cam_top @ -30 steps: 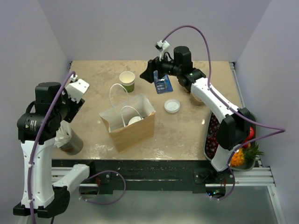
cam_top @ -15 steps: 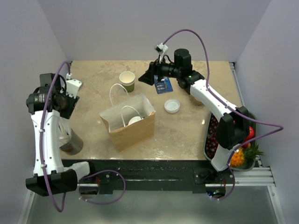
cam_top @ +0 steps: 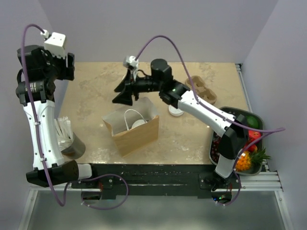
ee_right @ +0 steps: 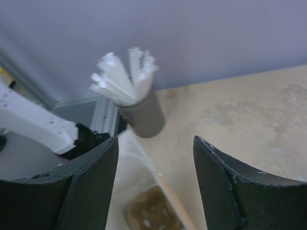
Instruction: Pack the takeout coffee
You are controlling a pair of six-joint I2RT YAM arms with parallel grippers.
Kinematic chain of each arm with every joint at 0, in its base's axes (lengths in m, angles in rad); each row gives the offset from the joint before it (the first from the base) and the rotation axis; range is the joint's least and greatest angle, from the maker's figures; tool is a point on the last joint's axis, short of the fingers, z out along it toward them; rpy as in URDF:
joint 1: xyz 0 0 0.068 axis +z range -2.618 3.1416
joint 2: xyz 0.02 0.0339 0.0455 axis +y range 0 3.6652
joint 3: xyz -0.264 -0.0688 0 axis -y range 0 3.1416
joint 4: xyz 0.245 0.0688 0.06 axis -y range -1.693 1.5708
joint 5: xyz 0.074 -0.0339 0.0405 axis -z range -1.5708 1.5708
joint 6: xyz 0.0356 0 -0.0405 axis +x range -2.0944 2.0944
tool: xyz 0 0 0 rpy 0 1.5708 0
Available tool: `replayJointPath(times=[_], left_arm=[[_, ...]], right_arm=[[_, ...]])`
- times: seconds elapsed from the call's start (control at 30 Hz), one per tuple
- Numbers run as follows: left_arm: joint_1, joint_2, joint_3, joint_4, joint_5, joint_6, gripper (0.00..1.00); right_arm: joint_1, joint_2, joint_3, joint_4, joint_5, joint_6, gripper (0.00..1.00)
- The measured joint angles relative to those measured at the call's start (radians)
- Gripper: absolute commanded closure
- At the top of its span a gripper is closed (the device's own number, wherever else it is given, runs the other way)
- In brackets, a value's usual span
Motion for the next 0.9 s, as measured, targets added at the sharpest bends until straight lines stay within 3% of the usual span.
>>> replayJointPath(times=[0.2,0.4,0.57,0.73,0.9], left_arm=[[0.003,-0.125,0.005,0.308,0.112,-0.157,0.27],[0.004,-0.303,-0.009,0.579,0.22,-0.331,0.27],[0.003,-0.394,-0.031,0.768,0.399,-0.461,0.28],[0.003,-0.45,-0.167,0.919,0.565,-0.586,0.28],[0.003,-0.494,-0.319,0.962,0.658,-0.659,0.28]], right_arm=[[0.188,0.067,0.14,-0.056,0.04,0.009,0.35],[0.333,0.168,0.253,-0.107,0.216,-0.013,0.37],[0.426,0.279,0.338,-0.132,0.33,-0.01,0.38],[0.477,0.422,0.457,-0.15,0.418,-0.02,0.4],[0.515,0.472,0.478,-0.155,0.504,-0.025,0.43]])
